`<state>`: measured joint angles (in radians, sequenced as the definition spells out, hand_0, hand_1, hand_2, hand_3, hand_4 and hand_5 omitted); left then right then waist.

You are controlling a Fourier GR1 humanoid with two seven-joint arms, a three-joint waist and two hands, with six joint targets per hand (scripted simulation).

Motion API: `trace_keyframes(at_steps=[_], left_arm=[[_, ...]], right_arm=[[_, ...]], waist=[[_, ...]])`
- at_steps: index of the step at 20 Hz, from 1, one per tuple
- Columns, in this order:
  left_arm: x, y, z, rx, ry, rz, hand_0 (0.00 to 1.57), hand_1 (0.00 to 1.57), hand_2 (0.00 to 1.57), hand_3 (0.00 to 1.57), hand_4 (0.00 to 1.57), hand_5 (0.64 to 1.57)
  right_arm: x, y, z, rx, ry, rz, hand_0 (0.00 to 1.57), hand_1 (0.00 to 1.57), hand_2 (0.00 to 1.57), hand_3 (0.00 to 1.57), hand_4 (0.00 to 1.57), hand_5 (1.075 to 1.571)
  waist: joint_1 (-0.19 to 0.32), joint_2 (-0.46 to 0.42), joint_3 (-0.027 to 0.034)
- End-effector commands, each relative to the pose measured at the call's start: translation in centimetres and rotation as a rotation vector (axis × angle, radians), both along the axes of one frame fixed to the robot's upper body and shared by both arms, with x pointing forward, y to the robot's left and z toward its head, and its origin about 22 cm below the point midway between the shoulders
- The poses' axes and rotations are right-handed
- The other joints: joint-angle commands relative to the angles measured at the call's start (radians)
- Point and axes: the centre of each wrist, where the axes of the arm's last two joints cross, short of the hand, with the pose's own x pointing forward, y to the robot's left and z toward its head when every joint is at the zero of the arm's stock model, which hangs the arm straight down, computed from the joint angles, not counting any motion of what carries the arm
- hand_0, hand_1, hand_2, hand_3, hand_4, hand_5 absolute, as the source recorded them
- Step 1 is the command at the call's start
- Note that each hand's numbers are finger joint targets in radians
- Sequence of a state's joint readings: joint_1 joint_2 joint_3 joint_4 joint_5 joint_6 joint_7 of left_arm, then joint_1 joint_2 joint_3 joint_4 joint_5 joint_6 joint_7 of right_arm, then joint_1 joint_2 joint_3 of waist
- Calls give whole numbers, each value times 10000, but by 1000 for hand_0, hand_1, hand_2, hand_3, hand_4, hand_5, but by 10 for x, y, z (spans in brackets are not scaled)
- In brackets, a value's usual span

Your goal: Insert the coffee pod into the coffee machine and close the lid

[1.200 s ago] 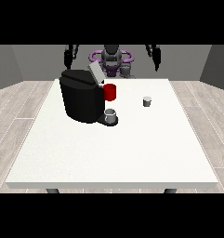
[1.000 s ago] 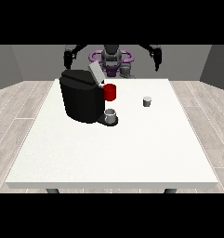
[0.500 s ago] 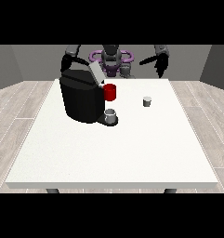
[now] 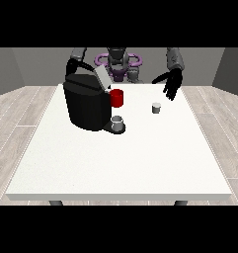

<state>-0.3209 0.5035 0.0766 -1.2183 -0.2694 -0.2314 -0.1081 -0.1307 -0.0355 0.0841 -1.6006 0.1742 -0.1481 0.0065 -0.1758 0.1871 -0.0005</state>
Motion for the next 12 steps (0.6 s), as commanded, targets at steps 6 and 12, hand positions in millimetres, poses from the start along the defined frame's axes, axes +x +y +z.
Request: trace_keyframes(at_steps=[6, 12], left_arm=[[22, 22, -8, 1349, 549, -234, 0, 0, 0, 0, 0, 1571], [41, -4, -16, 2031, -353, 223, 261, 261, 589, 247, 0, 1571]], right_arm=[[9, 16, 7, -160, 291, -161, 0, 0, 0, 0, 0, 1571], [28, -2, 6, 136, 109, 11, 0, 0, 0, 0, 0, 1571]], waist=[[42, 687, -1], [-23, 1254, 1]])
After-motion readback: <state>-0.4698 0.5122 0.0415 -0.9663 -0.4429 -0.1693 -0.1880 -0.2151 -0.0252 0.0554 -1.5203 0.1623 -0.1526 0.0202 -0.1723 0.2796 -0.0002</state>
